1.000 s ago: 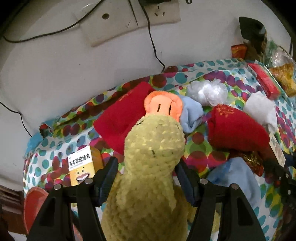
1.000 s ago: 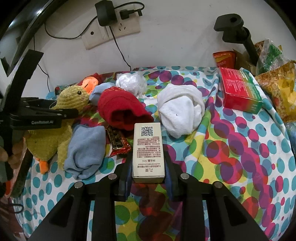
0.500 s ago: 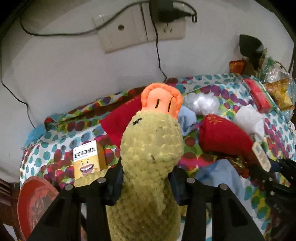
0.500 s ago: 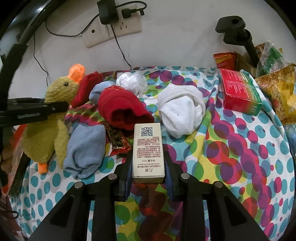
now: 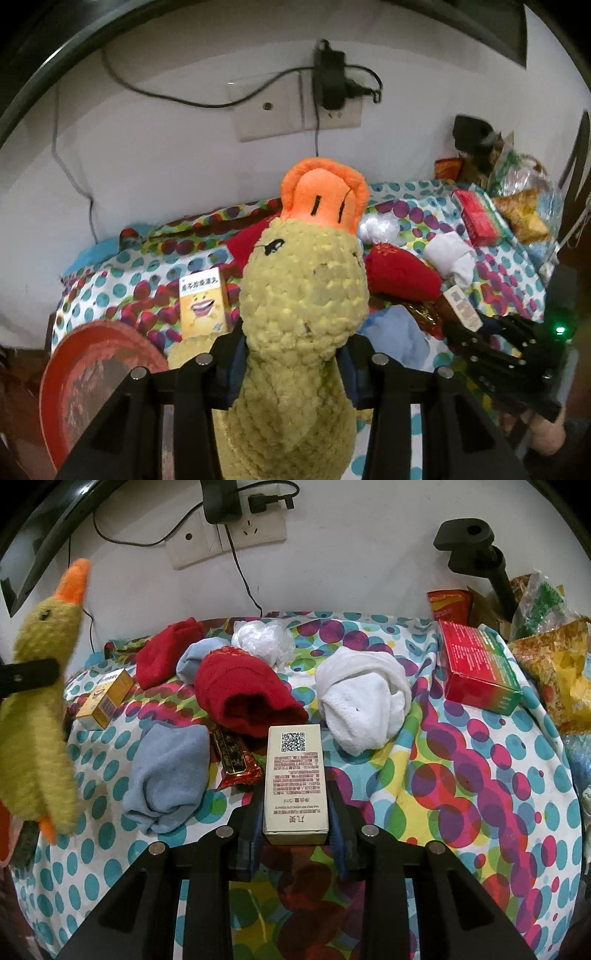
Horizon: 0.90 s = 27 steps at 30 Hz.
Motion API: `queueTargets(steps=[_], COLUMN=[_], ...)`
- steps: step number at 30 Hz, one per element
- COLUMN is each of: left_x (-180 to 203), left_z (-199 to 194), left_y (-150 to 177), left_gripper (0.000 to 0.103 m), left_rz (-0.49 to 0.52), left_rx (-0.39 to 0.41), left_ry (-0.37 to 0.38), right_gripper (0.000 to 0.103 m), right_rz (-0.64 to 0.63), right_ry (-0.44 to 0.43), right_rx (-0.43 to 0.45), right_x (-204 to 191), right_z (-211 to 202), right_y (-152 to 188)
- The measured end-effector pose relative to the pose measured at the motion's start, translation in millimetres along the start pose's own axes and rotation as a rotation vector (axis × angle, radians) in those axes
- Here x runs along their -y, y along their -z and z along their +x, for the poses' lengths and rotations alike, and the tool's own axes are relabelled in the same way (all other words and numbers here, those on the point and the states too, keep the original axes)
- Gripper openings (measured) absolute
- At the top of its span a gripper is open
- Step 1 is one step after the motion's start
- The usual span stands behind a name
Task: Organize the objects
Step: 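Lift the yellow duck with the left tool and carry it over the red tray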
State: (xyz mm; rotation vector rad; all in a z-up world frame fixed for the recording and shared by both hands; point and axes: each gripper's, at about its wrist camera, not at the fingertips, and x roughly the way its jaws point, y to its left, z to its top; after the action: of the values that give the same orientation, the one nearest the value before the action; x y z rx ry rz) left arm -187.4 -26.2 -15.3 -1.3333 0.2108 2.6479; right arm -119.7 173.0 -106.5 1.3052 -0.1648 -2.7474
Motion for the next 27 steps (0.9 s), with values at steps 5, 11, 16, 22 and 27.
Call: queueTargets(steps=[5,11,16,22,27], left_x=[-23.7,-71.2,-128.2,-192.0,-232.8], left_z=[-29.7,-58.9,-78.0,-77.8,-62.8], left_y=[8.0,22.4,42.8,70.6,97.1], left_gripper=[0.043,0.043,0.043,0.043,0.043], left_rz=[-0.036,-0.089,-0.165,-0.219,-0.264], left_rx=[0.021,0.02,-0.006,-0.057,-0.126], left_ry=[-0.032,-0.127,-0.219,-0.33,-0.359], right_gripper=[0.029,0.029,0.029,0.029,0.029], right_rz=[-0.002,-0.018,-0.023,-0.036,-0.049], right_ry=[0.003,0.023,0.029,0.045,0.061], right_rx=[-0.001,-0.004,-0.005,-0.008,-0.009], right_x=[-0.3,-2.8,-3.2,-5.6,-8.2], right_z=[0.2,1.3,1.1,1.8,2.7], right_y=[0.0,-0.9,-1.1,-1.5,-1.2])
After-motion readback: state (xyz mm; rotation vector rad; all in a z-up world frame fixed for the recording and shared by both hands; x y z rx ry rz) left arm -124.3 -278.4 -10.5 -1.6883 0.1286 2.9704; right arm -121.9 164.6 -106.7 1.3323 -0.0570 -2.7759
